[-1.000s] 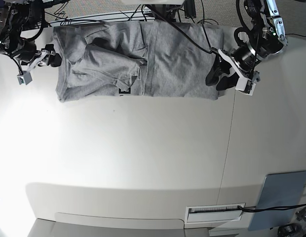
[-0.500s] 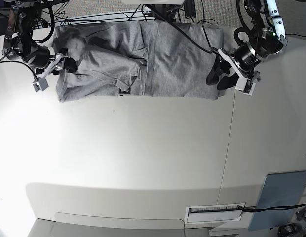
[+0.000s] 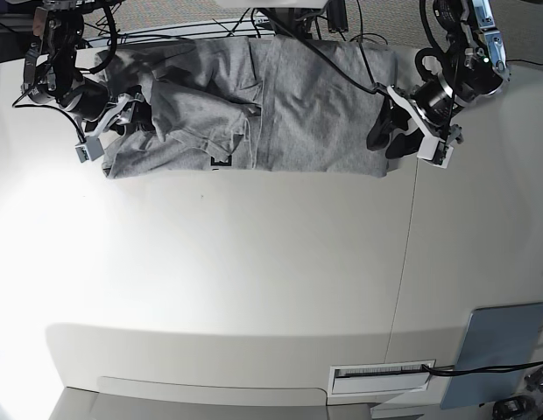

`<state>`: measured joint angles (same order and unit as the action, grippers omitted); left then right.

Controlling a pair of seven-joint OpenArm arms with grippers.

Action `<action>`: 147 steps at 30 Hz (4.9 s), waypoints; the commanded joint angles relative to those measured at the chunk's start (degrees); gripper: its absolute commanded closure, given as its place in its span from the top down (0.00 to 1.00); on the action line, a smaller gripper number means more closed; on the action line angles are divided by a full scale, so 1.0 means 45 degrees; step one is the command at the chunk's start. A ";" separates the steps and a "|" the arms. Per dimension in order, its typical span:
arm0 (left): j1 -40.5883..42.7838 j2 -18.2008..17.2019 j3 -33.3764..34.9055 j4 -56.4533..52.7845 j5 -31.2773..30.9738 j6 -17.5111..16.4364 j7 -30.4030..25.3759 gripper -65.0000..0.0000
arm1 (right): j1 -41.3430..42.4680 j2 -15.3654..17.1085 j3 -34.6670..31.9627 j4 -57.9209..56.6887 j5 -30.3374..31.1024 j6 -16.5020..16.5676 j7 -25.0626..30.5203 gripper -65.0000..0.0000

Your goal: Fold the T-shirt properly

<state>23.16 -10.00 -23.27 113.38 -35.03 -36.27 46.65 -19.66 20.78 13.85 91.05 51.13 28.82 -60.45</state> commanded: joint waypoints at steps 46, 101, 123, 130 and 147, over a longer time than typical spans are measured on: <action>-0.0029 -0.0068 -0.0029 0.0223 -0.0223 -0.0039 -0.0233 0.37 | -0.0253 -0.0039 -0.0034 -0.0175 0.1598 -0.0092 -0.2312 0.60; 0.0889 -0.0068 -0.0029 -0.1248 0.0355 -0.0039 -0.0976 0.37 | 0.1588 -0.4158 -0.7689 0.6154 -0.5804 -0.2390 0.0505 0.00; 0.0884 -0.0073 -0.0029 -0.1316 0.0359 -0.0034 -0.1044 0.37 | 0.3002 -0.4731 -1.0826 0.4163 -0.5124 -0.2351 0.1885 0.40; 0.0879 -0.0078 -0.0039 -0.1316 0.0359 -0.0034 -0.1049 0.37 | 0.3313 -0.4979 -1.0972 0.4172 -0.1996 -0.0408 0.1195 0.40; 0.0743 -0.0083 -0.2832 -0.1268 -0.0748 -0.0039 -0.1627 0.37 | 0.3313 -0.5105 -0.8573 0.5455 -0.3298 -0.0272 0.0709 0.40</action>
<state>26.63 -9.87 -35.77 106.63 -37.65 -36.25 40.51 -5.39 -1.69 -24.62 114.50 35.22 27.24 -58.54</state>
